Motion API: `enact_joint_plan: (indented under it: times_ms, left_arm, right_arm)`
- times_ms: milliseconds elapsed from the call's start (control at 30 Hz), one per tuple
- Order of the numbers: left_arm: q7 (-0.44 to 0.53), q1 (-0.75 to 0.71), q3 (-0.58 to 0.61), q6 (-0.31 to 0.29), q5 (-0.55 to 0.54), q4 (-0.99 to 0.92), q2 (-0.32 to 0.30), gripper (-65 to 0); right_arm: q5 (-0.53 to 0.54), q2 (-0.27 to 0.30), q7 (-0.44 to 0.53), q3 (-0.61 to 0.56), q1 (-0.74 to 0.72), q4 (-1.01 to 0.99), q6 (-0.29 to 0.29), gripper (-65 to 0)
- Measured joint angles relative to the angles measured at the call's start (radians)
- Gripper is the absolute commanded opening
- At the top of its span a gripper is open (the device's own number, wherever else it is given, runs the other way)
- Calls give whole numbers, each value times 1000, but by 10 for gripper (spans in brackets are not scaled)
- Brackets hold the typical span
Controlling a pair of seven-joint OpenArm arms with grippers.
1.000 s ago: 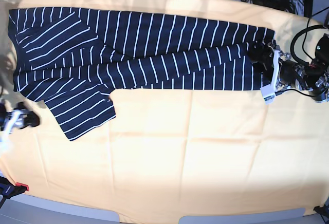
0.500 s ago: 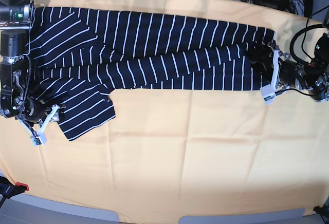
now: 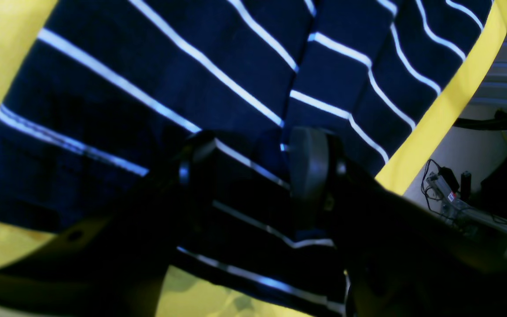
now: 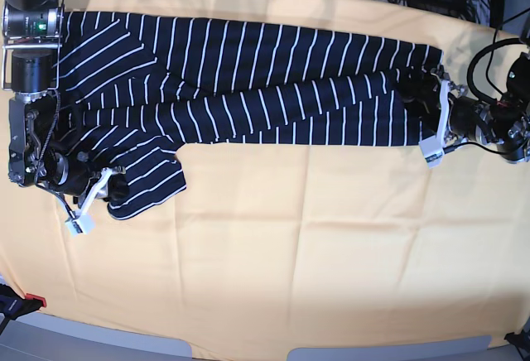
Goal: Fold the T-shirt properly
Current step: 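Regrasp the sleeve with the right gripper and tuck it onto the strip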
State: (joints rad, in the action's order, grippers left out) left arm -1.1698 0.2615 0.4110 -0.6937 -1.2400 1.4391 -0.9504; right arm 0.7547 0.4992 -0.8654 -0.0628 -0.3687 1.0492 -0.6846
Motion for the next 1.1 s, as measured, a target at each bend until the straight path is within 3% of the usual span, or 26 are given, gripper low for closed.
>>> enact_joint_plan:
  times_ms: [67,300,500,933,1100]
  left_arm:
    - [0,-1,0,0,0,0,0,-353]
    - [3,-1,0,0,3,0,0,-353]
    - [6,-1,0,0,3,0,0,-353]
    - [9,-1,0,0,7,0,0,-353]
    - [10,-1,0,0,7,0,0,-353]
  right_arm:
    - [45,8,-70,0,-20,-3,0,-650]
    - [438,72,-370,-1,-42,80,-3,-650]
    - [703,156,-539,-2,75,296,-7,-650]
    - [708,426,-541,-6,404,739,-8,-650]
    - [713,488,-538,-6,486,821,-8,-650]
